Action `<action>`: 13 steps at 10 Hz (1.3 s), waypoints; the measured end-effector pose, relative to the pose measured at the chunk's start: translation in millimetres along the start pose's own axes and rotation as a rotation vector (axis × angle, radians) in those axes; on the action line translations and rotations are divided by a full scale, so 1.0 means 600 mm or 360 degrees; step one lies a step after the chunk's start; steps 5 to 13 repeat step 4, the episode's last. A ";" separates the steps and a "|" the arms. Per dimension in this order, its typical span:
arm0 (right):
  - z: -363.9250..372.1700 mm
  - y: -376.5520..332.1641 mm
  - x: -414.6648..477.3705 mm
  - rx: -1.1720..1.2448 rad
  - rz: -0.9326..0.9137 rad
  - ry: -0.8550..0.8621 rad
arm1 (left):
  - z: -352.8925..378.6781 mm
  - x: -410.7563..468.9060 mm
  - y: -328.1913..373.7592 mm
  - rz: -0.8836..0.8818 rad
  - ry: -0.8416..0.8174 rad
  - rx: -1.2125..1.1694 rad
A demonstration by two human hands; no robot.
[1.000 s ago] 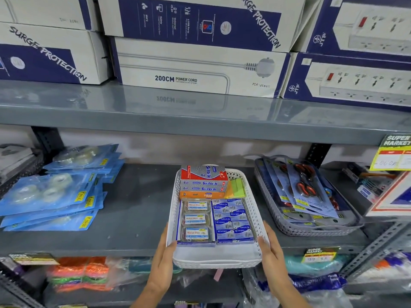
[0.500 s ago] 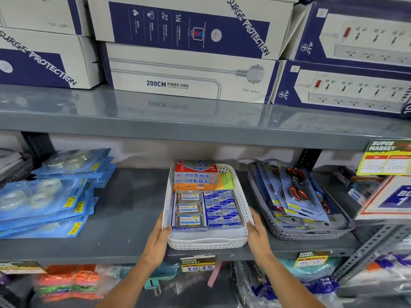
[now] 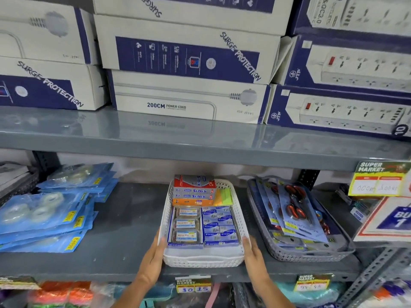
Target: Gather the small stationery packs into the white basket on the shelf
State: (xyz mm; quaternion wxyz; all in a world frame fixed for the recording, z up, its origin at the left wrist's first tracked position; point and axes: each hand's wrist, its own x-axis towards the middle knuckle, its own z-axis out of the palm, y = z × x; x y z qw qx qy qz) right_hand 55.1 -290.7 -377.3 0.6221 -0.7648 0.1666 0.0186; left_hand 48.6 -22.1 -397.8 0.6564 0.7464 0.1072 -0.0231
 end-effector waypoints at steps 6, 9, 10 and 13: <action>-0.029 -0.032 -0.039 -0.0606 -0.0270 0.0050 | -0.036 -0.091 0.068 -0.0101 -0.0293 0.0776; -0.029 -0.032 -0.039 -0.0606 -0.0270 0.0050 | -0.036 -0.091 0.068 -0.0101 -0.0293 0.0776; -0.029 -0.032 -0.039 -0.0606 -0.0270 0.0050 | -0.036 -0.091 0.068 -0.0101 -0.0293 0.0776; -0.029 -0.032 -0.039 -0.0606 -0.0270 0.0050 | -0.036 -0.091 0.068 -0.0101 -0.0293 0.0776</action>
